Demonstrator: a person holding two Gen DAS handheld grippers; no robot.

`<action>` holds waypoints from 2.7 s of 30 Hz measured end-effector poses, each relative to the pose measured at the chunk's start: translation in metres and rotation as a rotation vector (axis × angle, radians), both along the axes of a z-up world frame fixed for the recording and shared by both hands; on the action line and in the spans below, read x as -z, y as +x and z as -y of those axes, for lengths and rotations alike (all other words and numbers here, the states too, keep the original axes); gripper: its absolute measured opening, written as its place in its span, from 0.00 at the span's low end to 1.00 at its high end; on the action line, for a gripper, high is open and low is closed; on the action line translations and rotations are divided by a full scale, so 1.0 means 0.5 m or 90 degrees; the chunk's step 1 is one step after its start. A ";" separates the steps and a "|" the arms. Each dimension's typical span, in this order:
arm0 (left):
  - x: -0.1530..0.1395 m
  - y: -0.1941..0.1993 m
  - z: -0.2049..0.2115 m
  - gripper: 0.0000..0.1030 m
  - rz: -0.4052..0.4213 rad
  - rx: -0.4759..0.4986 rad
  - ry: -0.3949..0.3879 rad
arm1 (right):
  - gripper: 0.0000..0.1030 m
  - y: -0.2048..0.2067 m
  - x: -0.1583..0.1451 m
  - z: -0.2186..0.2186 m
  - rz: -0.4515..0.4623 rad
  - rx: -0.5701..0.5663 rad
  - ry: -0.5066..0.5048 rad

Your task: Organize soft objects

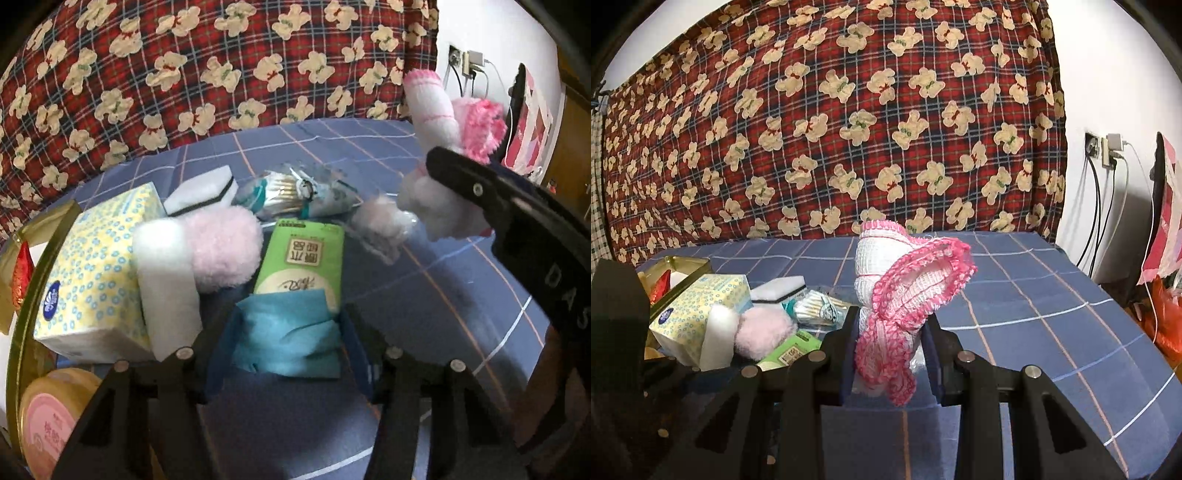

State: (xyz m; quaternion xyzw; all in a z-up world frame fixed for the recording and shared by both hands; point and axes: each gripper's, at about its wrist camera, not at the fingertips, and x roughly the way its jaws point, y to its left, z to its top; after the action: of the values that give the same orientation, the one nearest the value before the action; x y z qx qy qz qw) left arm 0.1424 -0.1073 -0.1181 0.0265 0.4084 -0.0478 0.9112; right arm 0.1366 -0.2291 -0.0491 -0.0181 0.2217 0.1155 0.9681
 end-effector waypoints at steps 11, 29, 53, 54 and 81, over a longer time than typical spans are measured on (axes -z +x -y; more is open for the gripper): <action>-0.005 -0.001 -0.010 0.17 -0.008 0.018 -0.011 | 0.33 -0.004 0.000 -0.002 0.009 0.002 -0.001; -0.086 -0.066 -0.053 0.14 0.141 0.011 -0.060 | 0.33 -0.020 -0.006 0.005 0.032 0.020 0.002; -0.116 -0.088 -0.088 0.14 0.229 -0.044 -0.059 | 0.34 -0.040 -0.013 -0.050 0.066 -0.010 0.012; -0.116 -0.086 -0.087 0.14 0.228 -0.042 -0.059 | 0.34 -0.040 -0.013 -0.050 0.068 -0.008 0.011; -0.134 -0.119 -0.102 0.14 0.306 -0.044 -0.048 | 0.34 -0.055 -0.018 -0.052 0.100 0.014 0.009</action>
State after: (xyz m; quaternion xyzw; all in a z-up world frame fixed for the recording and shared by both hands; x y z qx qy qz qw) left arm 0.0830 -0.0565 -0.0513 -0.0112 0.1783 -0.0238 0.9836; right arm 0.1091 -0.2029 -0.0401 -0.0180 0.1442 0.1045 0.9838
